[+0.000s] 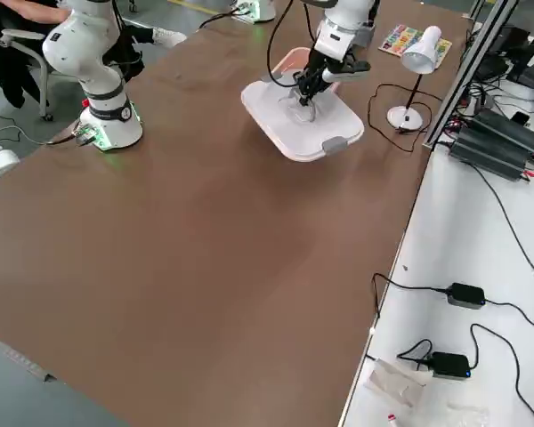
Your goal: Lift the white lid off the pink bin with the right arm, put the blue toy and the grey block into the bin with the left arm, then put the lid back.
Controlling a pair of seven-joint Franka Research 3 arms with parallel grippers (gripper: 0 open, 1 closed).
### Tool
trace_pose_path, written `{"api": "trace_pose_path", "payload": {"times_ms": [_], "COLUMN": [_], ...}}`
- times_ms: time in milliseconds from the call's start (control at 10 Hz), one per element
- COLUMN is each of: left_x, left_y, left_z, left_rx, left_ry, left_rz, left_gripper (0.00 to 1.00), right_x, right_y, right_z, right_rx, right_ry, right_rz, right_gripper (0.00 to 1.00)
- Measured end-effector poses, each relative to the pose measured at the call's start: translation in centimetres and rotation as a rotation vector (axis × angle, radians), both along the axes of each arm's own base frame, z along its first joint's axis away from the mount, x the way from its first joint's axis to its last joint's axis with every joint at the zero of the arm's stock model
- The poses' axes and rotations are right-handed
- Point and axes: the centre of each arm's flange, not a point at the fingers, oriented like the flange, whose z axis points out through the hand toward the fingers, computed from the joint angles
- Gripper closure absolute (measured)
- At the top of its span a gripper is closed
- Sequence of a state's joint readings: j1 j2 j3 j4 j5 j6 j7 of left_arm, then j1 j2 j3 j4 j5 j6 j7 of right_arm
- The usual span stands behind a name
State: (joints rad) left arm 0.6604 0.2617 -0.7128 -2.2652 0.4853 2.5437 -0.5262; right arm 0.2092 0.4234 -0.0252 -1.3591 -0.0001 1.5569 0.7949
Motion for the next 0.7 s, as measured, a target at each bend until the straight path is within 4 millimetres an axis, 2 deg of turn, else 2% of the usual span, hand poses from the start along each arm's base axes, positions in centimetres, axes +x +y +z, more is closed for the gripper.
{"api": "trace_pose_path", "payload": {"times_ms": [400,700], "left_x": [-2.2,-2.7], "left_y": [-0.5,1.7], "left_z": [-3.0,-3.9], "left_rx": [-0.001,0.024], "left_ry": [0.025,0.035], "left_rz": [-0.062,-0.065], "left_gripper": [0.06,0.11], "right_x": [0.0,0.0], "right_y": [0.0,0.0], "right_z": [0.0,0.0], "right_rx": [0.000,0.000], "right_ry": [0.000,0.000], "right_rz": [0.000,0.000], "right_gripper": [0.93,0.93]}}
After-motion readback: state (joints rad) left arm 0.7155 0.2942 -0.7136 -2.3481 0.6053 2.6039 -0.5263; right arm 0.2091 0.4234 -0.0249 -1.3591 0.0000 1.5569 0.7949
